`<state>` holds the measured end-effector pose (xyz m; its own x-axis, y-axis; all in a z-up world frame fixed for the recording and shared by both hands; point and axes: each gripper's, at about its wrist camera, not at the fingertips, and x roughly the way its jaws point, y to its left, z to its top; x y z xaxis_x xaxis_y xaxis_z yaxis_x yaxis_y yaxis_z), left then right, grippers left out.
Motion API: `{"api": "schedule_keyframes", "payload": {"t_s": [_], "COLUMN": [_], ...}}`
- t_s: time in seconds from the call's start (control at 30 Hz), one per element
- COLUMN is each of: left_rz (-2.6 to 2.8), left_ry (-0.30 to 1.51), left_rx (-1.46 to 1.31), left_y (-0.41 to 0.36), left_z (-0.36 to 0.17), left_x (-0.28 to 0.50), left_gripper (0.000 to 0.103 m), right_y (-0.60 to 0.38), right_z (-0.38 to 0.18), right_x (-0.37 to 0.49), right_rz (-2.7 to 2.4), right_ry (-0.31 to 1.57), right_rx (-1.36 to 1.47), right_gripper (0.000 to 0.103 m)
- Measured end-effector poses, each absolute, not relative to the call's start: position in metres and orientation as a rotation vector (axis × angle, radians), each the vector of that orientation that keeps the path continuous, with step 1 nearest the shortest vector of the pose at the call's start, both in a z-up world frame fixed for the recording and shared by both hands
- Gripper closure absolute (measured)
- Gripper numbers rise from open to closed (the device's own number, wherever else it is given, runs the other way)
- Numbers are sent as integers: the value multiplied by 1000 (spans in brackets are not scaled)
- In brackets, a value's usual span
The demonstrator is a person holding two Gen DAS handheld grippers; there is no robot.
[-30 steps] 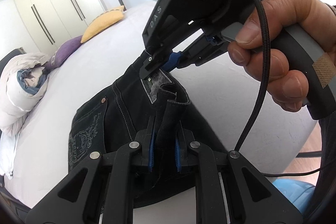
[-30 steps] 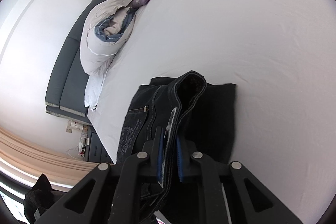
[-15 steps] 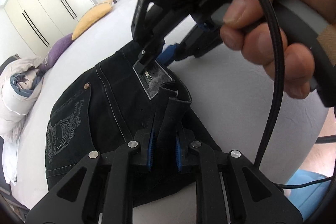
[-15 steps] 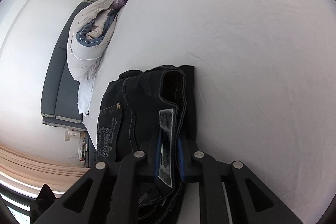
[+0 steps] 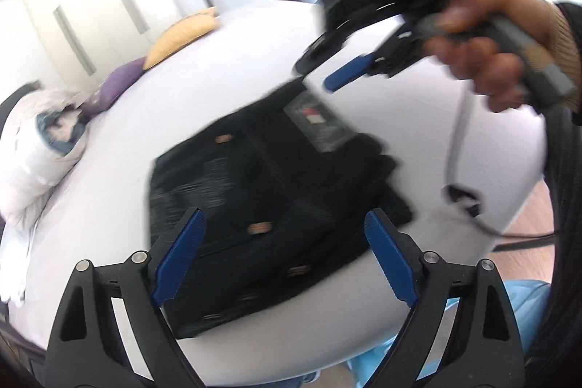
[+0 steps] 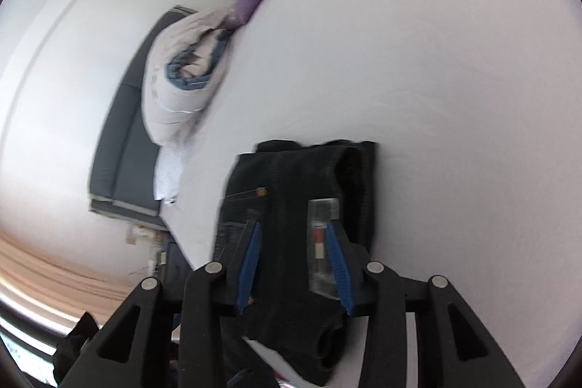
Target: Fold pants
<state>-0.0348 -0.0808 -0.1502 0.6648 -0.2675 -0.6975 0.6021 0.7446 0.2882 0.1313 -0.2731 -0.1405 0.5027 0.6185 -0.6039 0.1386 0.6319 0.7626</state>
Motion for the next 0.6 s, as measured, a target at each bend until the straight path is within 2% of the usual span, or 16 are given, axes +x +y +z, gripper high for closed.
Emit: {"api": "schedule_keyframes", "payload": {"t_s": [0.1,0.2,0.23,0.3,0.4,0.57,0.6], "left_rz": [-453,-445,-448,-435,-431,-484,-485], "left_ry": [724,768,807,919,947,852,841], "left_rx": [365,174,138,114,152,71,48], "left_y": [-47,-21,-16,-15,-15,-3,1], "left_z": [-140,-140,-150,-180,-207,-154,-148], "left_x": [6,52,63,83,87,116,131], "left_gripper": [13,13,14,15,16,20,36], "right_y": [-249,-233,-230,-231,-243,-234,-233], "right_z": [-143,-179,-196,-213,-220,-210,-209], "right_x": [131,124,119,105,97,106,109], "right_rz": [493,479,451,411,401,396,390], "right_ry": [1013,1105,1153,1125,1119,1152,1152], "right_rx": [895,916,899,856,927,825,820], "right_gripper": [61,61,65,103,103,103,103]}}
